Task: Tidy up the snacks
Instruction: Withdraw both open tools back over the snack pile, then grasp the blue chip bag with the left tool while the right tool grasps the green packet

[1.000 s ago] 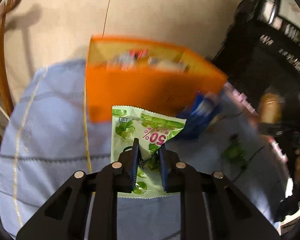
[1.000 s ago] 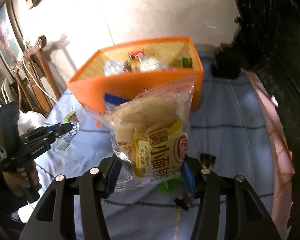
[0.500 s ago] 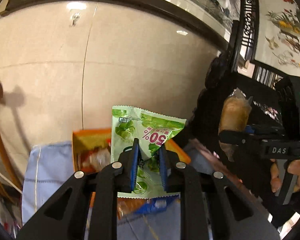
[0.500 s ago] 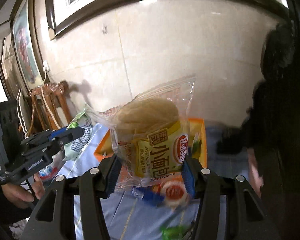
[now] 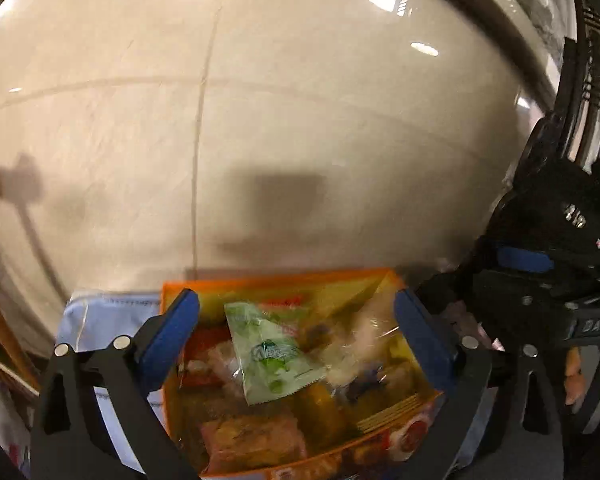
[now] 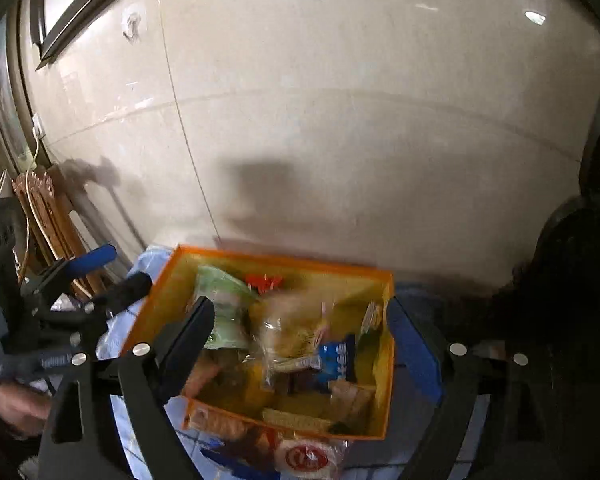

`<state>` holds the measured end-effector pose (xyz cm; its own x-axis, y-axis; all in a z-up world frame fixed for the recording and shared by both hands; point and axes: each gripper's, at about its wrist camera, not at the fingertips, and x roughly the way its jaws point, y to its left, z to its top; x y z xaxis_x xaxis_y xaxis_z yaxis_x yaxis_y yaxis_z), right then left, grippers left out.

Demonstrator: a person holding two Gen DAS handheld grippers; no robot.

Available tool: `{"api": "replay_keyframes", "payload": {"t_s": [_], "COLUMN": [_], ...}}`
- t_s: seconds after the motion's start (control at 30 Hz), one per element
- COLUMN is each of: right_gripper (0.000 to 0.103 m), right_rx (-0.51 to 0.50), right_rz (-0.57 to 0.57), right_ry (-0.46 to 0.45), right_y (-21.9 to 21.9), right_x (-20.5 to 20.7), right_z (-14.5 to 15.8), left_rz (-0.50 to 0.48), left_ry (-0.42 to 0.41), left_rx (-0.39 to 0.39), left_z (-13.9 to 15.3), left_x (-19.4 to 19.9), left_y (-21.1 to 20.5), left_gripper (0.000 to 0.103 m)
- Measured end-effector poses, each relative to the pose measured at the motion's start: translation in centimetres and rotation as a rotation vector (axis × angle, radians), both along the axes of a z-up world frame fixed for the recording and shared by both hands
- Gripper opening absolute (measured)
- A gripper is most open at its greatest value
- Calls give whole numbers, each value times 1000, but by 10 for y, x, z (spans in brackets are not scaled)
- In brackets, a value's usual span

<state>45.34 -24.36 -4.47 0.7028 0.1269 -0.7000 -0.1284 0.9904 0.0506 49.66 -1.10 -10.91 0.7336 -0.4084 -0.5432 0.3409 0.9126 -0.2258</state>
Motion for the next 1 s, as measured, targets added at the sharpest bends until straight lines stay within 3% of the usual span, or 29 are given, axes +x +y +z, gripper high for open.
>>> {"api": "replay_keyframes", "payload": {"t_s": [0.2, 0.33, 0.43, 0.5, 0.53, 0.63, 0.73, 1.0], "right_gripper": [88, 90, 91, 91, 91, 91, 91, 91], "right_rx": [0, 55, -1, -115, -194, -256, -274, -259], "right_rz": [-64, -159, -162, -107, -67, -10, 5, -4], "right_ry": [61, 98, 155, 197, 216, 226, 248, 262], "right_y": [-16, -30, -22, -8, 2, 15, 18, 15], "right_x": [-55, -120, -169, -189, -199, -208, -205, -190], "right_z": [-49, -83, -124, -151, -165, -184, -198, -221], "left_rz": [-63, -217, -358, -425, -444, -441, -428, -454], "left_ry": [-25, -69, -145, -175, -189, -215, -217, -121], "left_rx": [40, 155, 256, 286, 299, 293, 246, 341], "left_z": [-41, -73, -91, -100, -104, -113, -120, -165], "left_x": [-61, -123, -160, -173, -175, -171, -162, -144], "left_y": [15, 2, -20, -34, -42, -57, -72, -105], "left_gripper": [98, 98, 98, 98, 98, 98, 98, 98]}}
